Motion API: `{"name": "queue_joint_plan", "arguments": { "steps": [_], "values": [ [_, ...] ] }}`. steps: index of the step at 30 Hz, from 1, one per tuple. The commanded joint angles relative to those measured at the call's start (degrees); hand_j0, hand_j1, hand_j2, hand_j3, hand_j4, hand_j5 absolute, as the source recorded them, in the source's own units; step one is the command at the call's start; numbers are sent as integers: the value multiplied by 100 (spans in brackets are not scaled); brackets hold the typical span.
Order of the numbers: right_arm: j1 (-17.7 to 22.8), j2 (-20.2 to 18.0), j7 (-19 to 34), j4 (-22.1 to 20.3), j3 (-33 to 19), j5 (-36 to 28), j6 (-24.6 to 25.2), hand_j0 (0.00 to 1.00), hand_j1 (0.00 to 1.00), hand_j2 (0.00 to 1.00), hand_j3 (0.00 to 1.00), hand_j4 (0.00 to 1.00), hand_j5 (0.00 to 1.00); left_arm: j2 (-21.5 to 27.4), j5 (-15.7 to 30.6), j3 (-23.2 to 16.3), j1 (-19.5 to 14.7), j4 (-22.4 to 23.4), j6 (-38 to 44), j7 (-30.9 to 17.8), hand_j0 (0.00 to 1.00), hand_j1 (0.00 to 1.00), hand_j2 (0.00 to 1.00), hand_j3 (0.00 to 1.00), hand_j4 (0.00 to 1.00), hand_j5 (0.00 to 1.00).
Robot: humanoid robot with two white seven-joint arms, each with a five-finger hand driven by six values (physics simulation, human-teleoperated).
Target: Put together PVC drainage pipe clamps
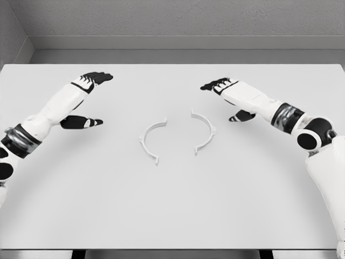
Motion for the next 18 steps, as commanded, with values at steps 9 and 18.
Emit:
{"name": "queue_joint_plan", "arguments": {
  "steps": [9, 18],
  "values": [
    [-361, 502, -12, 818, 100, 22, 59, 100, 100, 100, 100, 100, 100, -75, 39, -125, 9, 40, 3, 3, 100, 100, 100, 100, 100, 100],
    [-325, 502, -38, 898, 73, 13, 42, 100, 100, 100, 100, 100, 100, 92, 48, -37, -9, 84, 3, 3, 100, 100, 100, 100, 100, 100]
  ]
}}
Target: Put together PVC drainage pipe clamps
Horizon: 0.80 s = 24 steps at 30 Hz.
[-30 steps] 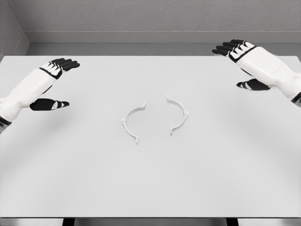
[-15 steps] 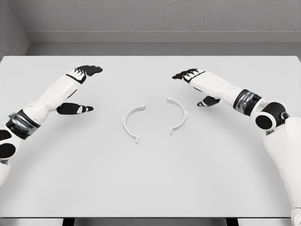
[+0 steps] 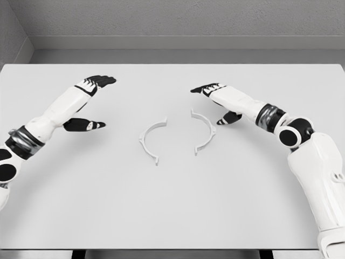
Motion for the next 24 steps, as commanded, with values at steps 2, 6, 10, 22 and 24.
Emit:
{"name": "queue_joint_plan", "arguments": {
  "steps": [2, 6, 10, 22, 24],
  "values": [
    [88, -17, 28, -289, -14, -68, 4, 100, 100, 100, 100, 100, 100, 57, 39, 31, -9, 31, 2, 3, 100, 100, 100, 100, 100, 100],
    [158, -70, 28, -403, -49, -85, 5, 100, 100, 100, 100, 100, 100, 119, 39, 23, -26, 40, 2, 3, 100, 100, 100, 100, 100, 100],
    [158, -70, 28, -403, -49, -86, -4, 100, 100, 100, 100, 100, 100, 119, 48, 23, -26, 32, 2, 3, 100, 100, 100, 100, 100, 100],
    [246, -70, 37, -482, 12, -68, -22, 100, 100, 100, 100, 100, 100, 119, 48, 14, -35, 31, 2, 3, 100, 100, 100, 100, 100, 100],
    [290, -70, 46, -658, 12, -42, -22, 100, 100, 100, 100, 100, 100, 119, 48, 14, -35, 31, 2, 3, 100, 100, 100, 100, 100, 100]
  ]
}}
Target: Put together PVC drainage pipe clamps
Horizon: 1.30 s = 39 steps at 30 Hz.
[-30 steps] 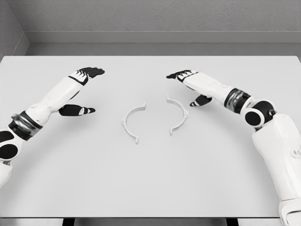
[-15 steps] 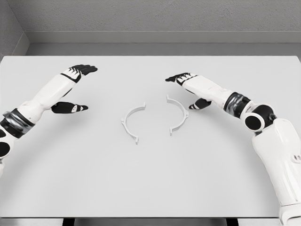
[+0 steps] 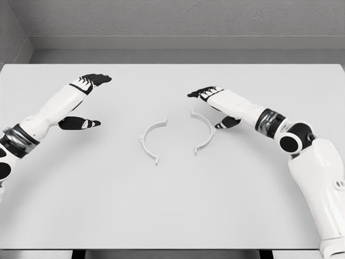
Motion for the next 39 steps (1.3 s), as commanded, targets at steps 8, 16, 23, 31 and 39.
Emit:
{"name": "queue_joint_plan", "arguments": {
  "steps": [8, 16, 23, 31, 39],
  "values": [
    [-9, 7, 5, -110, 9, -28, 9, 100, 100, 100, 100, 100, 100, 4, 38, -8, -26, 7, 2, 3, 100, 100, 100, 100, 100, 100],
    [-88, 15, -3, -22, -17, -10, 123, 100, 100, 100, 100, 100, 100, 4, 38, 1, -26, 7, 2, 3, 100, 100, 100, 100, 100, 100],
    [-185, 51, -3, 224, 1, 42, 158, 100, 100, 100, 100, 100, 100, 4, 38, -8, -26, 7, 2, 3, 100, 100, 100, 100, 100, 100],
    [-255, 68, -3, 303, 176, 51, 158, 100, 100, 100, 100, 100, 100, 4, 38, -16, -26, 7, 2, 3, 100, 100, 100, 100, 100, 100],
    [-246, 68, -3, 180, 300, 60, 132, 100, 100, 100, 100, 100, 100, 4, 38, -16, -26, 7, 2, 3, 100, 100, 100, 100, 100, 100]
  ]
}}
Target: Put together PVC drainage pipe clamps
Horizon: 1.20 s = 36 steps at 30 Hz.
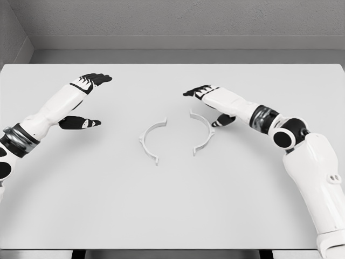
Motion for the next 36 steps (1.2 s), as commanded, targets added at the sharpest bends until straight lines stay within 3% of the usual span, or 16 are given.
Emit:
{"name": "queue_joint_plan", "arguments": {
  "steps": [1, 16, 19, 28, 36],
  "values": [
    [0, -1, 3, -23, 71, -27, 3, 100, 100, 100, 100, 100, 100, 4, 39, 2, 0, -2, 2, 3, 100, 100, 100, 100, 100, 100],
    [18, -36, 3, -393, 159, -27, 30, 100, 100, 100, 100, 100, 100, 4, 39, -7, 0, -2, 2, 3, 100, 100, 100, 100, 100, 100],
    [-114, -36, -6, -279, 132, -27, 179, 100, 100, 100, 100, 100, 100, -5, 30, -7, 0, -2, 2, 3, 100, 100, 100, 100, 100, 100],
    [-606, 245, -14, 785, 220, -18, 258, 100, 100, 100, 100, 100, 100, 4, 39, 2, 0, -2, 2, 3, 100, 100, 100, 100, 100, 100],
    [-650, 289, -6, 838, 387, 35, 267, 100, 100, 100, 100, 100, 100, 4, 39, 2, 0, 42, 2, 3, 100, 100, 100, 100, 100, 100]
  ]
}}
